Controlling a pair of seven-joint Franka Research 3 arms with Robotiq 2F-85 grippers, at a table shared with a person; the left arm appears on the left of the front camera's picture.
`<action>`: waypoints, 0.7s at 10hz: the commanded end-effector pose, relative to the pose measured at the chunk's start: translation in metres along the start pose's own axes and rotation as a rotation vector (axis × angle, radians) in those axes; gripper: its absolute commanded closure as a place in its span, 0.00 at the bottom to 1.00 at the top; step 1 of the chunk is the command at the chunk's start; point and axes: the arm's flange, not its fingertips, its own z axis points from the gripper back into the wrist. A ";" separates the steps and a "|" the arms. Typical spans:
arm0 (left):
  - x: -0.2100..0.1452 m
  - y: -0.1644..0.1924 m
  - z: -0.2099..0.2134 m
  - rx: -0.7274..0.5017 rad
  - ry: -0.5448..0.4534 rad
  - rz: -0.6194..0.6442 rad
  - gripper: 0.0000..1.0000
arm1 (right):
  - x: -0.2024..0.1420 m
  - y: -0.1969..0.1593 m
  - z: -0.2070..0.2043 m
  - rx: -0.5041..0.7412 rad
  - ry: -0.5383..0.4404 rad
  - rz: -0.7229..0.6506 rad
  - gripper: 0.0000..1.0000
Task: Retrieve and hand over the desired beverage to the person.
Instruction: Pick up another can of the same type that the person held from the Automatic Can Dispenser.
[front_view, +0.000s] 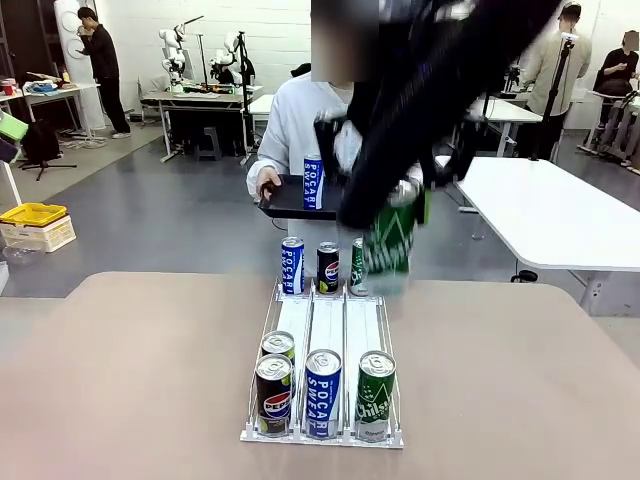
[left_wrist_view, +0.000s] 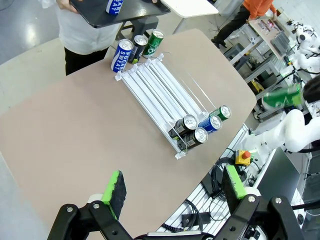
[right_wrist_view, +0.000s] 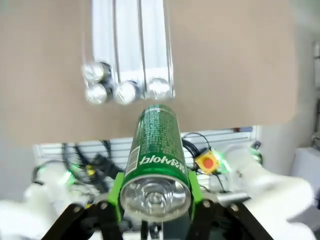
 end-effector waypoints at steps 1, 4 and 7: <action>0.001 0.001 0.001 -0.011 -0.020 -0.014 0.00 | 0.052 -0.004 0.016 0.044 -0.008 0.051 0.98; 0.001 0.001 0.001 -0.011 -0.020 -0.014 0.00 | 0.105 -0.030 0.011 0.074 -0.045 0.128 0.98; 0.001 0.001 0.001 -0.011 -0.020 -0.014 0.00 | 0.143 -0.042 -0.014 0.136 0.025 0.170 0.98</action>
